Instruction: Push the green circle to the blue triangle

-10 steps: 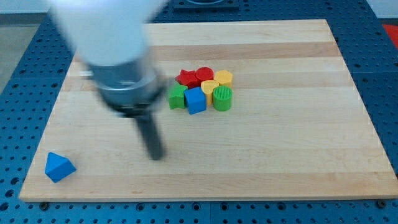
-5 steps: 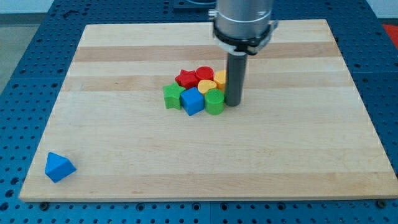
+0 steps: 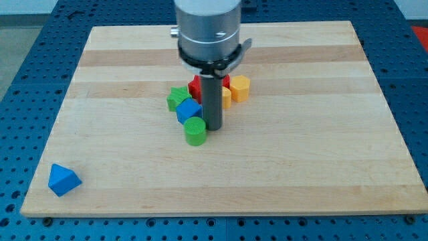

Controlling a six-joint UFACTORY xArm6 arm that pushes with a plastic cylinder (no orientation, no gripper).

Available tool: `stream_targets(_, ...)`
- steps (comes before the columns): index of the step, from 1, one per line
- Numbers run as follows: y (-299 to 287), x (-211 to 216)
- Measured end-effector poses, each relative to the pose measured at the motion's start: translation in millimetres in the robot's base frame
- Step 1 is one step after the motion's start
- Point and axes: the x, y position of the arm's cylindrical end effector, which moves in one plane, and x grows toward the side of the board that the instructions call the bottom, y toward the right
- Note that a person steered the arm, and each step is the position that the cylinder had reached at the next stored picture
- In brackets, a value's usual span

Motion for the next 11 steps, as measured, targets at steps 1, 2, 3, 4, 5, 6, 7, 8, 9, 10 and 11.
stream_targets(1,-25,15)
stream_targets(2,-31,47)
stream_targets(3,-51,66)
stream_targets(4,-76,82)
stream_targets(5,-102,80)
stream_targets(6,-100,71)
stream_targets(7,-76,59)
stream_targets(8,-84,58)
stream_targets(9,-102,52)
stream_targets(10,-115,36)
stream_targets(11,-139,40)
